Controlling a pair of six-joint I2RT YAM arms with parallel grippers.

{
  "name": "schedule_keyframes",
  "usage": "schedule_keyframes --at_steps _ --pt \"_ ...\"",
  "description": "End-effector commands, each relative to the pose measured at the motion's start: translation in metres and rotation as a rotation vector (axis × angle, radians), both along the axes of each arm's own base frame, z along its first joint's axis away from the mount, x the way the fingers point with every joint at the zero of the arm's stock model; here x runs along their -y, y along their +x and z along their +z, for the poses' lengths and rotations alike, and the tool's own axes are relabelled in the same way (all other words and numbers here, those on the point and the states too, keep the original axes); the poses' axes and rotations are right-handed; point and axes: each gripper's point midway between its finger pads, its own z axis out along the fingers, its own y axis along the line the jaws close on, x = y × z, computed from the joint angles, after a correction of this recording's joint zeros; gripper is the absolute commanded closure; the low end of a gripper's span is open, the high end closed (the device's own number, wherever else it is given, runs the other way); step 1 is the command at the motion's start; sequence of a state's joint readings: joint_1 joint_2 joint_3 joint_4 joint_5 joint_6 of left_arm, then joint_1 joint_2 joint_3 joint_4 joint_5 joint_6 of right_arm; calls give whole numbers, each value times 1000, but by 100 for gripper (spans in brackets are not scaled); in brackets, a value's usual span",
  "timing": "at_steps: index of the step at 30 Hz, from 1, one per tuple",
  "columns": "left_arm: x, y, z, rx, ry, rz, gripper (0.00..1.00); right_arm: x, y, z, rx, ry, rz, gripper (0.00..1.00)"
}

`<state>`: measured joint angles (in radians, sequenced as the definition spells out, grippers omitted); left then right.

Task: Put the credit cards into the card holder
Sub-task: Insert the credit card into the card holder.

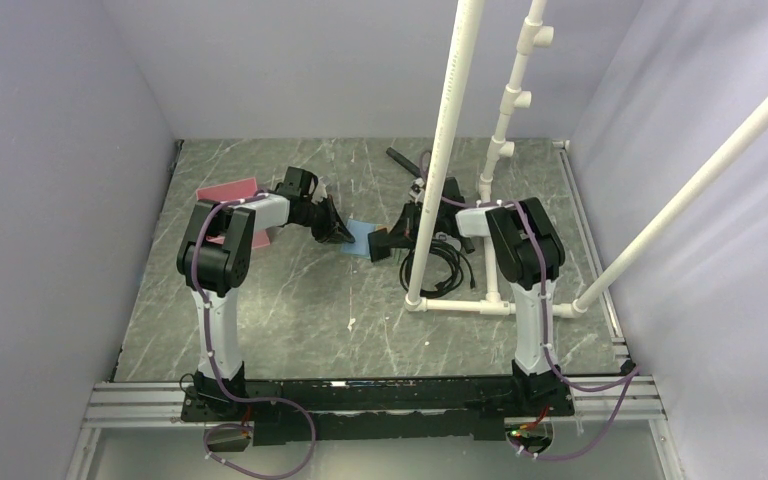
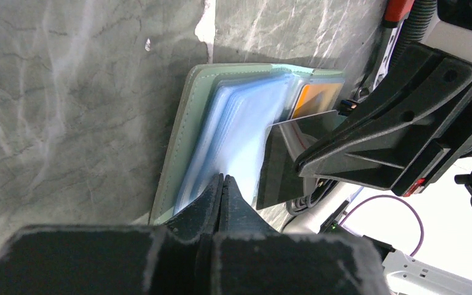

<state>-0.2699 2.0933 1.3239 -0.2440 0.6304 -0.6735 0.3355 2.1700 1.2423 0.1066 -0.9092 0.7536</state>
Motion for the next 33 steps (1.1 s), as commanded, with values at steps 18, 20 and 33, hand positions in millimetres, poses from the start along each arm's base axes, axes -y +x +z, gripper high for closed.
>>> schedule_keyframes --at_steps 18,20,33 --pt "-13 -12 -24 -44 84 24 100 -26 44 1 83 62 -94 100" --pt "-10 -12 -21 -46 66 23 100 -30 38 -1 76 59 -101 100" --pt "-20 0 25 47 101 37 78 7 26 -10 163 -280 -36 62"
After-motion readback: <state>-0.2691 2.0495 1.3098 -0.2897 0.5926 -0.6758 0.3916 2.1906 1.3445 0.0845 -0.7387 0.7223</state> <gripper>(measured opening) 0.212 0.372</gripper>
